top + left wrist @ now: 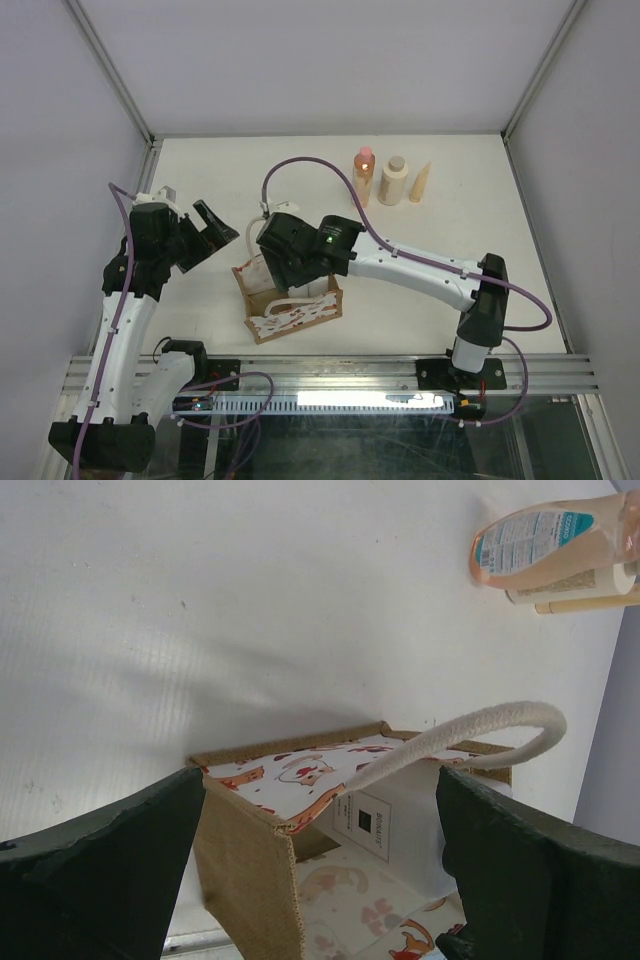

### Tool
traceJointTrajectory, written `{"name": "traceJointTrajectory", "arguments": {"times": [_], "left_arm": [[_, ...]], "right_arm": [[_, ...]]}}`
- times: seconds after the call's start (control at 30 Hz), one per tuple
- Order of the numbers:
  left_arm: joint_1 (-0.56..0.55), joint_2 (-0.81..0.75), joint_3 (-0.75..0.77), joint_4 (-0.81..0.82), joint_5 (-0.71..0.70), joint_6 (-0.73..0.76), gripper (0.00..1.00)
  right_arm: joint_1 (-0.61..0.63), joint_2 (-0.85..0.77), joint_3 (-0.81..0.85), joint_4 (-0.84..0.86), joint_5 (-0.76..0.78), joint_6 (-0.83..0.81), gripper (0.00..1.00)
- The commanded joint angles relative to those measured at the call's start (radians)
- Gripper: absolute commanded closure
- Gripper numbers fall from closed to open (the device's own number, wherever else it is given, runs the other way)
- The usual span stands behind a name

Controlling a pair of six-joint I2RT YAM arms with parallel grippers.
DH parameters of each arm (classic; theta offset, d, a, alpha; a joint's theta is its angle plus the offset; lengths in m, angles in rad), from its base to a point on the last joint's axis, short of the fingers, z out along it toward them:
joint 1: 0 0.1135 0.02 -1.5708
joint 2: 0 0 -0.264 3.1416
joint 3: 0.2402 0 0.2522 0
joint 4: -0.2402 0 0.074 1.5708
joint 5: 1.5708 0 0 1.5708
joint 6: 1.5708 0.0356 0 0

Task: Take the personal care products out of the canvas bag

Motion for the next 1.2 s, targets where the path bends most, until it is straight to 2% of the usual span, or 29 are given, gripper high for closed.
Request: {"name": "traceJointTrajectory", "arguments": {"times": [0.0,0.17,0.5,0.67,0.97,1.17], "left_arm": [[-0.007,-0.027,-0.007,-0.004,-0.002,-0.008,0.01],[-0.007,-0.034,-0.013,-0.004,-0.002,-0.008,0.01],[-0.008,-0.04,0.014,-0.027,-0.022,0.013,0.01],[-0.007,-0.047,0.015,-0.034,-0.026,0.016,0.01],[-0.008,-0.045,0.027,-0.04,-0.041,0.021,0.01],[-0.007,-0.035,0.044,-0.043,-0.046,0.027,0.01]], "right_arm": [[0.011,-0.021,-0.001,0.006,0.064,0.068,0.38],[0.011,-0.006,-0.018,0.007,0.138,0.156,0.36],[0.012,0.071,0.025,-0.003,0.16,0.2,0.38],[0.011,0.15,0.096,-0.099,0.236,0.259,0.4],[0.009,0.238,0.173,-0.101,0.293,0.224,0.41],[0.001,0.275,0.181,-0.092,0.255,0.218,0.45]]}}
